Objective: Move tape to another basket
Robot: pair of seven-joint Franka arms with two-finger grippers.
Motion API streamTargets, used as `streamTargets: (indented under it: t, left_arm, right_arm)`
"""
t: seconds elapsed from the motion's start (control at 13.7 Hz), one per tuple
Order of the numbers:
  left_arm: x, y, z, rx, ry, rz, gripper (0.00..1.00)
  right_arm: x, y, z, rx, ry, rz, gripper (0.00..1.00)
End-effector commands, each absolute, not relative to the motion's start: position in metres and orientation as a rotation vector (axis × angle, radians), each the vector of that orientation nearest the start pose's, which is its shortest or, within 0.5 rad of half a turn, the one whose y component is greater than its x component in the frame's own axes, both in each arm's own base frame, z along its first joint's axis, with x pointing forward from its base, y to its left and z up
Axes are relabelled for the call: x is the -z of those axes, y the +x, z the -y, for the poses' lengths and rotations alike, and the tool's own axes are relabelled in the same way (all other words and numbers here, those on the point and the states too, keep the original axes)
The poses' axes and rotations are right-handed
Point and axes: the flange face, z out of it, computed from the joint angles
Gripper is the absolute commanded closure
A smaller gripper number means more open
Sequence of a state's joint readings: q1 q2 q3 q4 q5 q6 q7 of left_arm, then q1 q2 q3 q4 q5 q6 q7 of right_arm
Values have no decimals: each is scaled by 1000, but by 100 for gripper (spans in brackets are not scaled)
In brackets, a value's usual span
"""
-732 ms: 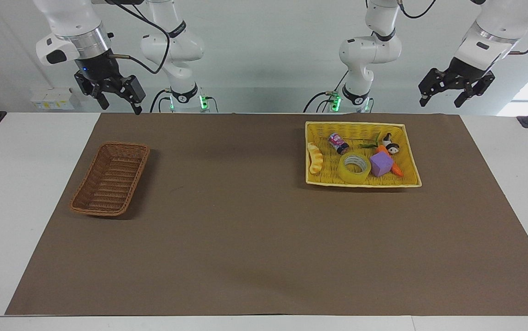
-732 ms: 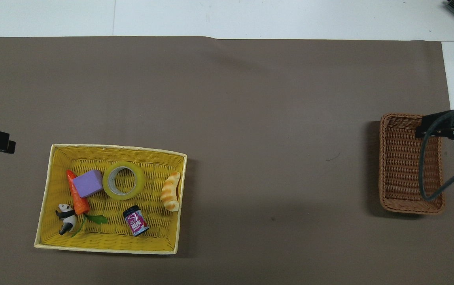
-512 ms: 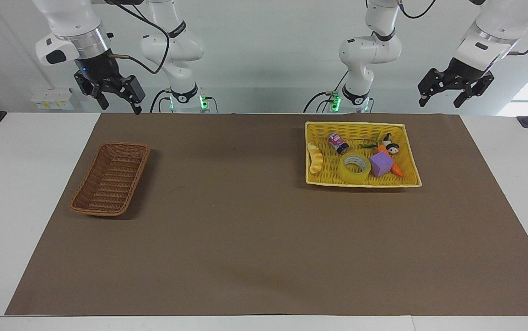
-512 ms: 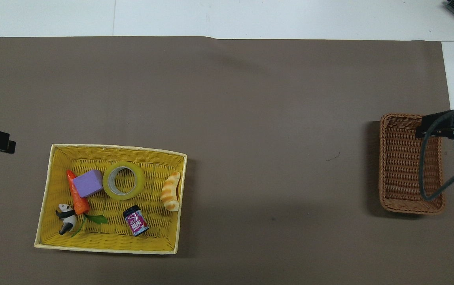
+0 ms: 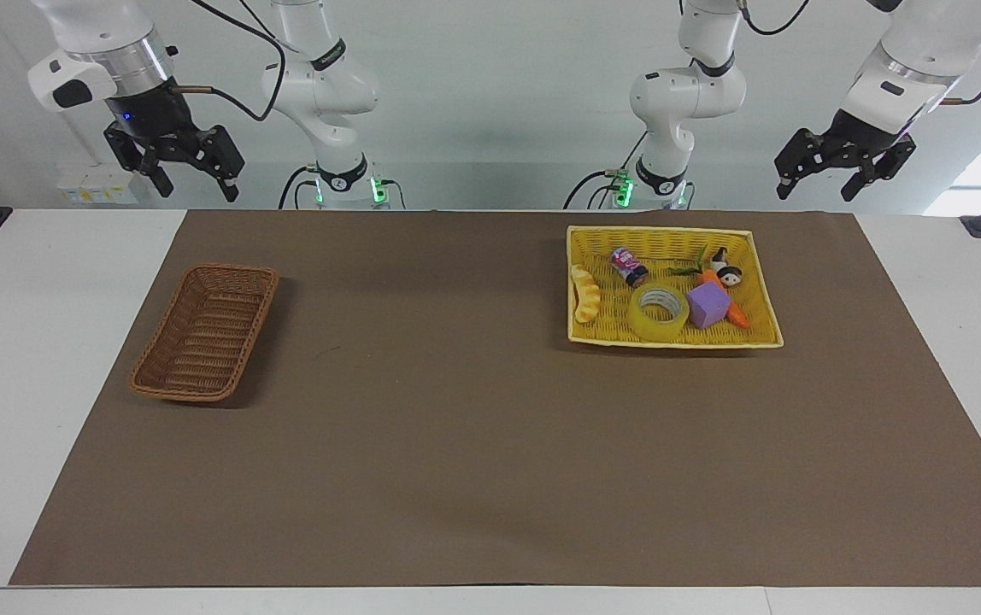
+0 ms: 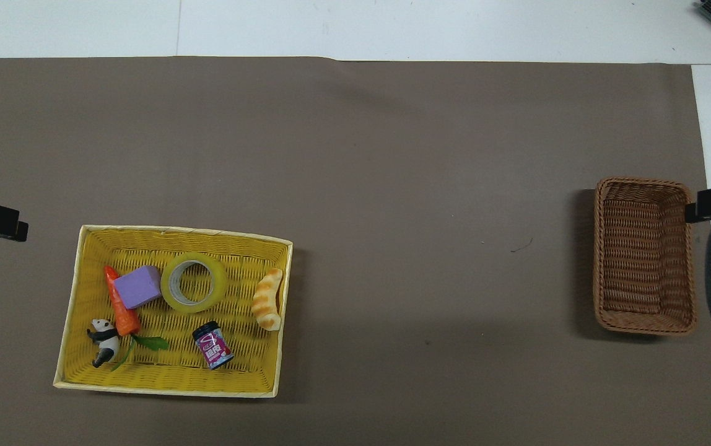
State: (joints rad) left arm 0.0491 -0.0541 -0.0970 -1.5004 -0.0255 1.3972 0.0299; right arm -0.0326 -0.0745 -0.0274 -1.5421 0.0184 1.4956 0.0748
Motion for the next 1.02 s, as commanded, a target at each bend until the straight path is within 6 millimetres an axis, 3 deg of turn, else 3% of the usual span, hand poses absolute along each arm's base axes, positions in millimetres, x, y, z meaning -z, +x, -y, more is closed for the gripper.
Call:
streamTargets:
  t: [0.0,0.95]
  left_arm:
    - [-671,512,25,-88,-3162,-133,0]
    - [-663,503,33,-86,-3157,-155,0]
  right_arm:
    - [-671,515,21,32,-3107,-218,0]
    - [-671,516,22,25,-3092,-227,0]
